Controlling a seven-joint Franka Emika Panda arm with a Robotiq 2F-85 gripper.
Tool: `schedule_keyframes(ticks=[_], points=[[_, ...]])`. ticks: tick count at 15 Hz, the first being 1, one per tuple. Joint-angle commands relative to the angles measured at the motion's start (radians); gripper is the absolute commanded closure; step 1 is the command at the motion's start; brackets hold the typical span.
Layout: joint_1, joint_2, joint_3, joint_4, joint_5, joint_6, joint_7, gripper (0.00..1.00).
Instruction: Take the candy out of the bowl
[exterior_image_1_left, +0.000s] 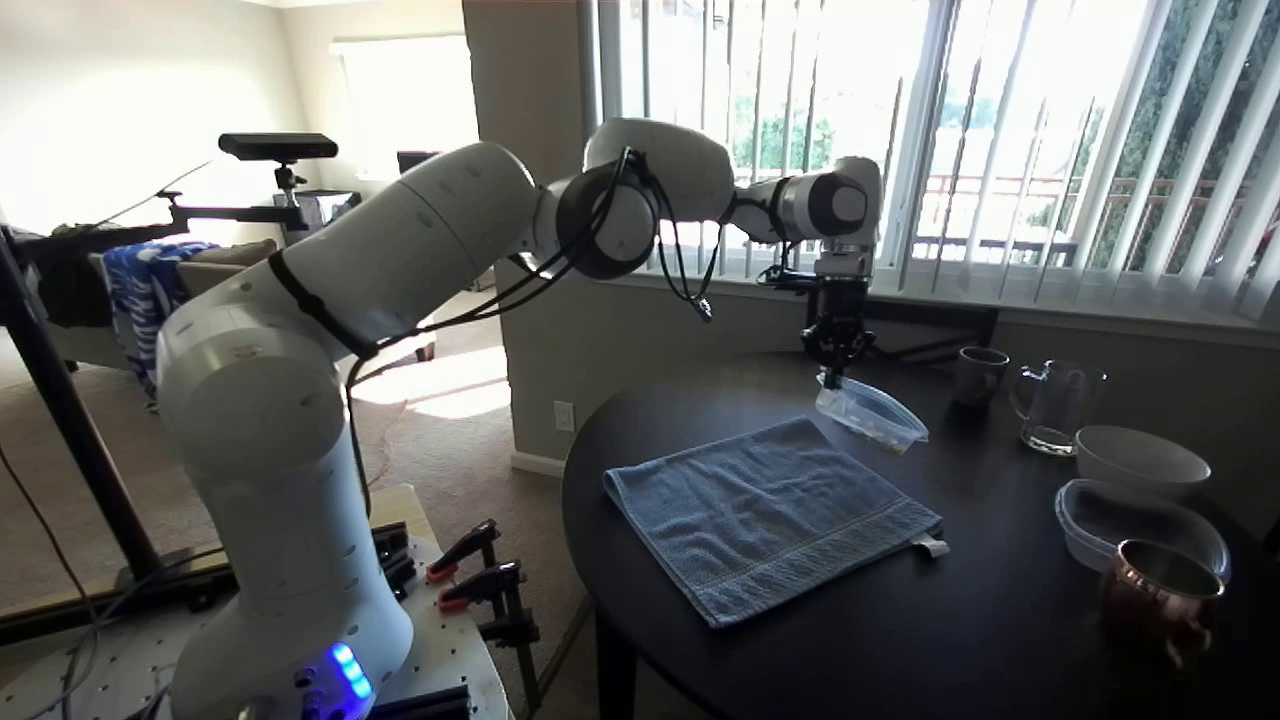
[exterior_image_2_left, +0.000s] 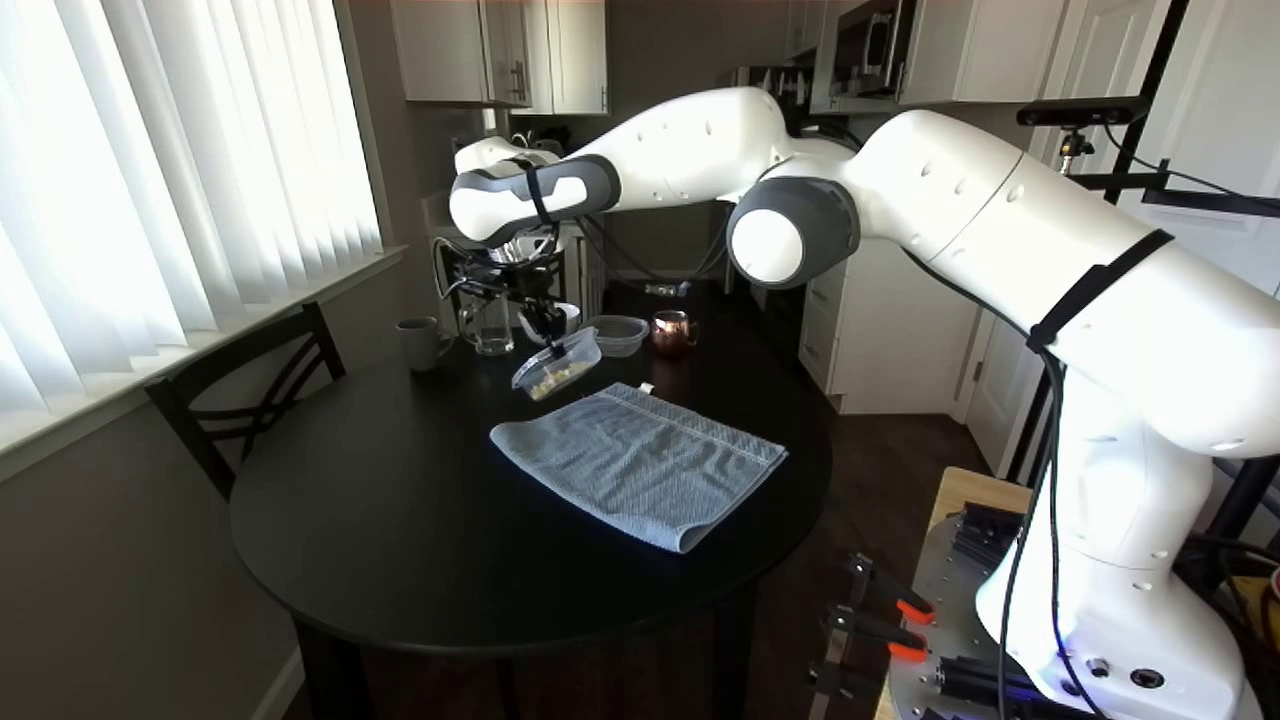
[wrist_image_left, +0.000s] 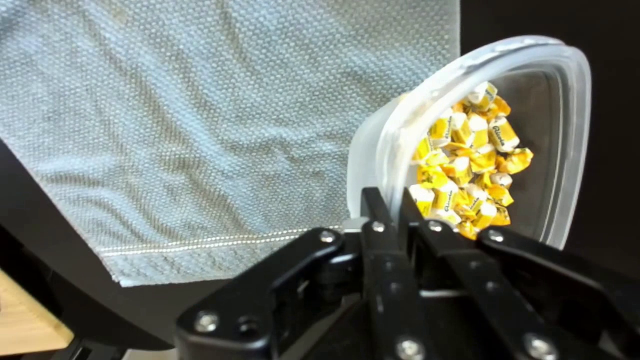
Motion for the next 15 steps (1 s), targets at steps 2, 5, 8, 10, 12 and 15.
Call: schedule_keyframes(ticks=[2, 5, 8, 10, 12, 15], points=[[0.033, -0.054, -0.027, -0.054, -0.066, -0.096, -0.049, 0.97], [0.051, -0.082, -0.028, -0.086, -0.097, -0.138, -0.089, 0.97], [0.068, -0.126, -0.015, -0.147, -0.118, -0.207, -0.211, 0.97], [0.087, -0.162, -0.014, -0.208, -0.133, -0.248, -0.274, 0.97], [0.108, -0.208, -0.013, -0.287, -0.149, -0.284, -0.331, 0.97], [0.141, -0.289, -0.009, -0.415, -0.181, -0.328, -0.420, 0.97]])
